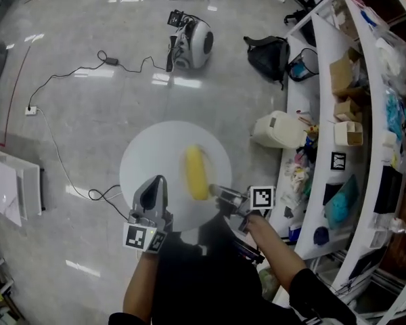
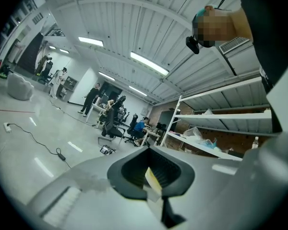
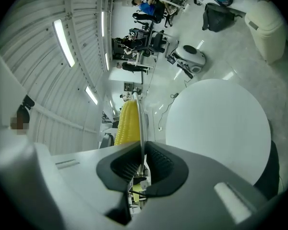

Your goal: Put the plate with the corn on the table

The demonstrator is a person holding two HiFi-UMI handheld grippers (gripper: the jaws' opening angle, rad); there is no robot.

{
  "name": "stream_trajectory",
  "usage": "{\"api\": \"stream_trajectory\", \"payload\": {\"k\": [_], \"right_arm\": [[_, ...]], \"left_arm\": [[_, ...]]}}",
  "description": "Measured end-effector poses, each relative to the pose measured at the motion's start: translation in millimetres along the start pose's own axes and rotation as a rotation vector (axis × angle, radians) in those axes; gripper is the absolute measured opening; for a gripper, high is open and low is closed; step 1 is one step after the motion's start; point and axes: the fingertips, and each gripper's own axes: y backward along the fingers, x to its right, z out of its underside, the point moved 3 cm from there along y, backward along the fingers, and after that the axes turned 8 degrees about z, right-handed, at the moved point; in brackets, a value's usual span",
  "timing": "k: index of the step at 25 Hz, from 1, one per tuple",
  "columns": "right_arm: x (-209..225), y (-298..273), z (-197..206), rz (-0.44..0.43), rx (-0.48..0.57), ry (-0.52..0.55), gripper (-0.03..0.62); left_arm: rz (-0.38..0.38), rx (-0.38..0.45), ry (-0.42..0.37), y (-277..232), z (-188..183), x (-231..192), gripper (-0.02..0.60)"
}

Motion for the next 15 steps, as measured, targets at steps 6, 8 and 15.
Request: {"api": "stream_trajectory", "payload": {"k": [6, 8, 15], "right_arm": [[29.4, -14.6, -10.5, 0.018, -0.063, 0.000, 0.034], [37.7, -22.1, -13.9, 0.012, -0.084, 0.000, 0.034], [72.3, -41.0, -22.8, 0.019, -0.158, 0.006, 0.034]], "left_arm": [[-0.016, -0.005, -0.001, -11.9, 22.6, -16.4, 0.005], [-0.020, -0.006, 0.000, -15.7, 30.6, -23.0, 0.005], [-0.036, 0.005, 0.005, -34.0, 56.6, -39.8, 0.005]]}}
